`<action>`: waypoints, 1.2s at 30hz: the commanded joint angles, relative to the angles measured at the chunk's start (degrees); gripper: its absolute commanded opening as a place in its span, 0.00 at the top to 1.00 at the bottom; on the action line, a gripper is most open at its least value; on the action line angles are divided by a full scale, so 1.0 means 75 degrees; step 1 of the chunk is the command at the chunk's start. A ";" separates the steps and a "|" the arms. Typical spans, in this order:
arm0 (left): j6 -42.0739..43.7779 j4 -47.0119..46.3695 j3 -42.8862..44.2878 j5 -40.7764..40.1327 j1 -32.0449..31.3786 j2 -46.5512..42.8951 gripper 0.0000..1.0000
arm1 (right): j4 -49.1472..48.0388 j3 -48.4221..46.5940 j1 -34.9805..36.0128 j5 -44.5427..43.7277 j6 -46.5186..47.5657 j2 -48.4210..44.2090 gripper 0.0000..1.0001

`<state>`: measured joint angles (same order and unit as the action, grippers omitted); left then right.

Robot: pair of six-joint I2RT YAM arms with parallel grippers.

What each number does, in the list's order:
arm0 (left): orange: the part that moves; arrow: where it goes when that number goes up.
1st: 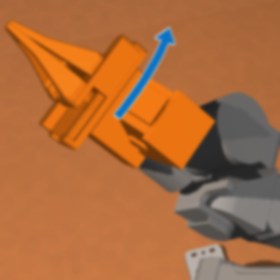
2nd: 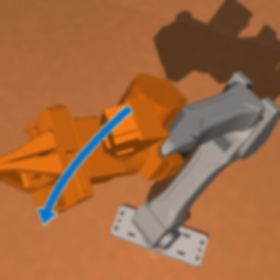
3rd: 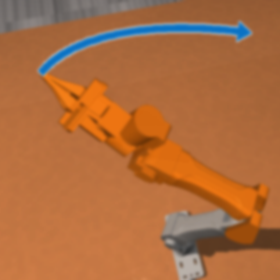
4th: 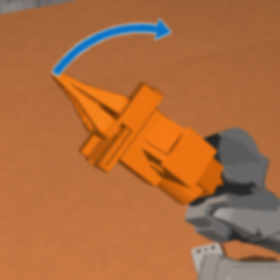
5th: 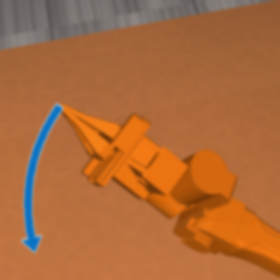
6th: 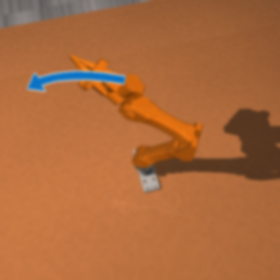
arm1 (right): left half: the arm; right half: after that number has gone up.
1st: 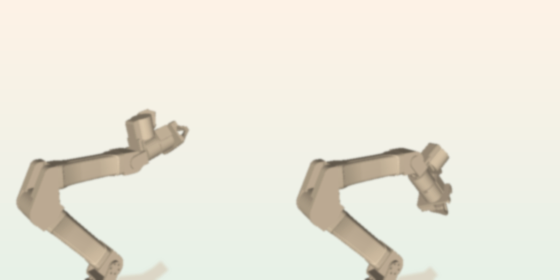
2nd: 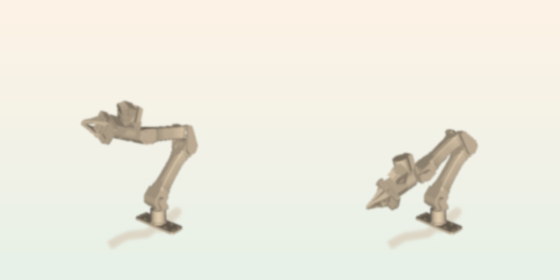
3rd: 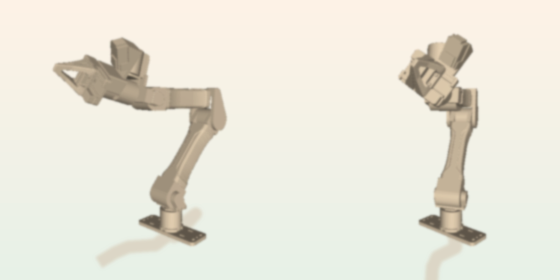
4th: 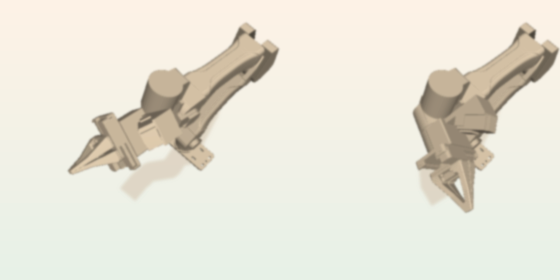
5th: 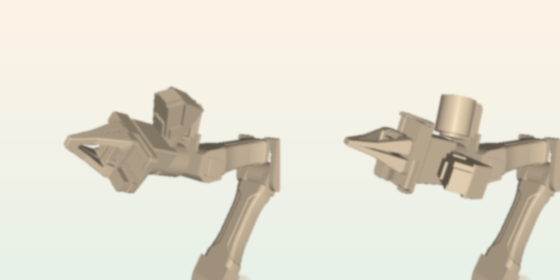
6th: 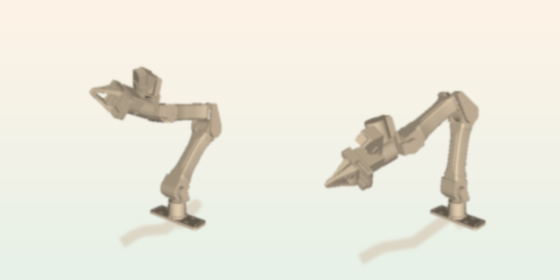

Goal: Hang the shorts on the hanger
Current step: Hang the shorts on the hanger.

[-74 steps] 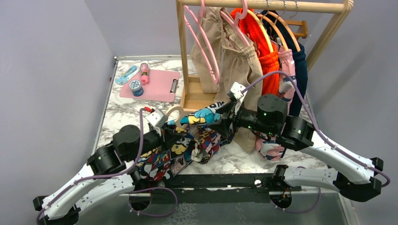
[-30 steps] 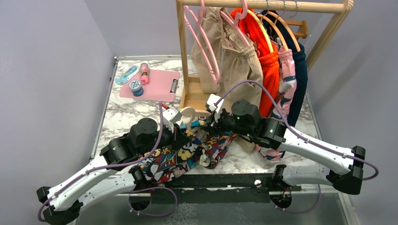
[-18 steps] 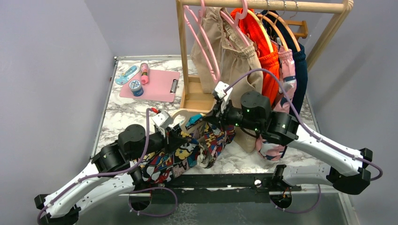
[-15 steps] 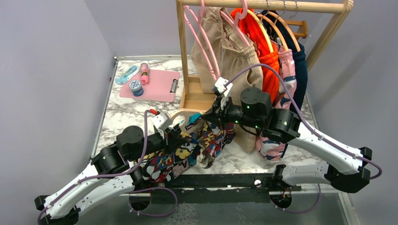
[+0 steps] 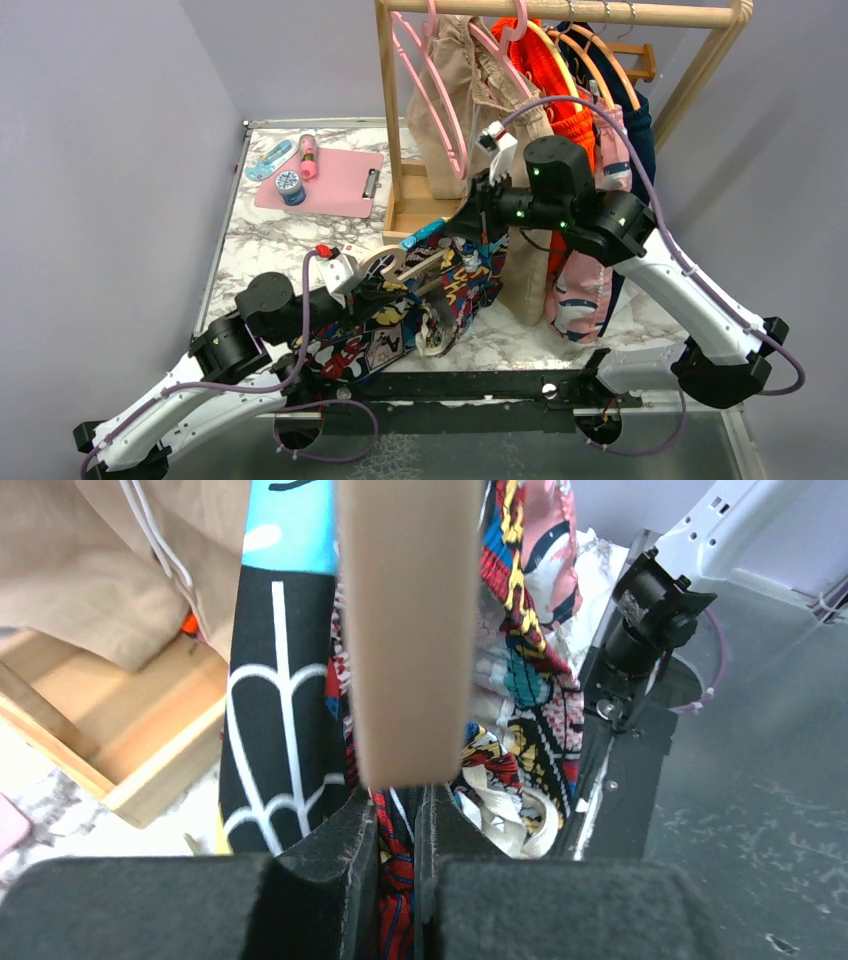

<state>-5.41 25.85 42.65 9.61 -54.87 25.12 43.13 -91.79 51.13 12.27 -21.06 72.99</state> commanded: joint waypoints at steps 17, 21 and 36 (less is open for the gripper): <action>0.2914 0.0846 0.0847 -0.0228 0.0021 -0.0457 1.00 | -0.1508 -0.0230 -0.1451 0.1760 -0.3673 -0.0850 0.99; 0.3290 0.0921 0.0827 -0.0318 0.0049 -0.0335 1.00 | -0.1511 -0.0170 -0.1462 0.1629 -0.3815 -0.0988 0.99; 0.3700 0.0804 0.0905 0.0583 0.0074 -0.0056 1.00 | -0.0927 0.0042 -0.1486 0.0006 -0.3872 -0.1320 0.99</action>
<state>23.27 28.18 48.16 10.28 -54.81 25.52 38.17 -90.85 41.15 20.73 -49.95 66.48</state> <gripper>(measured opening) 0.110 0.014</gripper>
